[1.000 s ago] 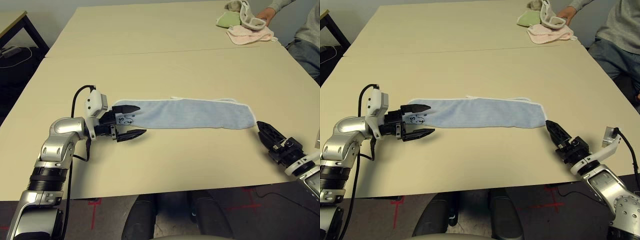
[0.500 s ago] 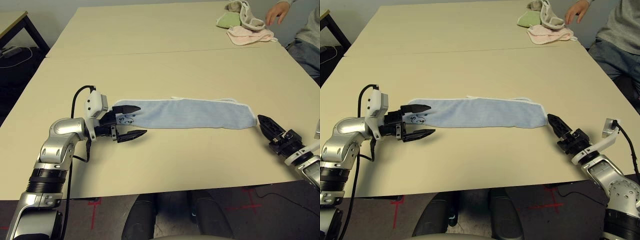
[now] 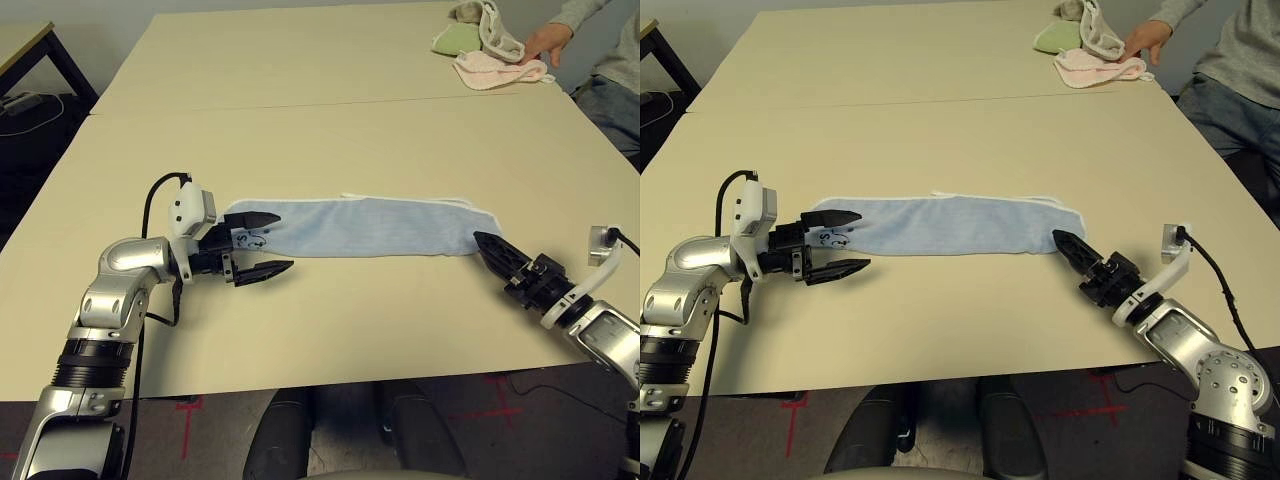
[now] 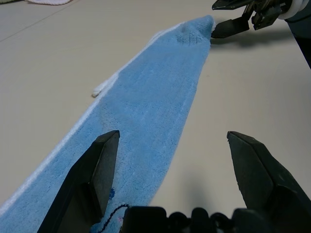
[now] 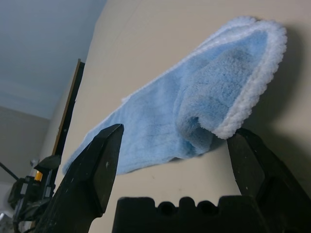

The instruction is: Fold the towel and set it aside.

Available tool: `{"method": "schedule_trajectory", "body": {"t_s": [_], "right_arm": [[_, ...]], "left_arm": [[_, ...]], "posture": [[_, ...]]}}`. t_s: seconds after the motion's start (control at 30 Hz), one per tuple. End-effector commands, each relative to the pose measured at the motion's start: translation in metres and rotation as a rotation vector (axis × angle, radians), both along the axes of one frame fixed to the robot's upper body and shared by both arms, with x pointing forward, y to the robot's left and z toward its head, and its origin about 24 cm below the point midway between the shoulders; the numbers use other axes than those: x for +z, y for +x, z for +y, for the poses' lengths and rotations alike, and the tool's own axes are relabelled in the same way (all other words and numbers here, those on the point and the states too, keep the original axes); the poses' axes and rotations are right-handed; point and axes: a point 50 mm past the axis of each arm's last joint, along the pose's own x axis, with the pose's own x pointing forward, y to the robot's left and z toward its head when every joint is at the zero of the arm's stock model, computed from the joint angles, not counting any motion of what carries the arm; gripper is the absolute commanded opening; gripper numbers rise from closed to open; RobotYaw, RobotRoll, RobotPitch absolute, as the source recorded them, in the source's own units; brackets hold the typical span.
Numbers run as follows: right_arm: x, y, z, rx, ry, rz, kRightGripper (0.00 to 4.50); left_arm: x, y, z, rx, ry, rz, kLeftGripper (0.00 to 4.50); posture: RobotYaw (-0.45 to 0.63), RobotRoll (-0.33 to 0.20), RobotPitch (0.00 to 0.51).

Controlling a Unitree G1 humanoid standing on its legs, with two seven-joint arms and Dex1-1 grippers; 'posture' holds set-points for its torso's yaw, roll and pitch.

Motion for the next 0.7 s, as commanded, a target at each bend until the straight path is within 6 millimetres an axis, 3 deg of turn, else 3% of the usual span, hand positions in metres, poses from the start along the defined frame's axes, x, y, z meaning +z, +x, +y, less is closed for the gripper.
{"method": "schedule_trajectory", "body": {"t_s": [0.03, 0.23, 0.5, 0.7], "right_arm": [[0.005, -0.002, -0.002, -0.046, 0.006, 0.007, 4.49], [0.008, -0.007, -0.026, -0.136, -0.027, 0.019, 4.49], [0.017, -0.006, -0.042, -0.217, -0.05, -0.023, 4.49], [0.026, -0.007, -0.038, -0.162, -0.019, -0.033, 4.49]], "left_arm": [[0.0, -0.001, 0.0, 0.001, 0.006, 0.004, 4.49], [0.0, -0.002, 0.0, 0.002, 0.008, 0.005, 4.49], [-0.001, -0.001, -0.002, -0.003, 0.005, 0.009, 4.49], [-0.002, -0.002, -0.003, -0.003, 0.006, 0.013, 4.49]], "posture": [[0.04, 0.0, 0.168], [0.04, 0.0, 0.167], [0.03, 0.0, 0.163], [0.03, 0.0, 0.162]]}}
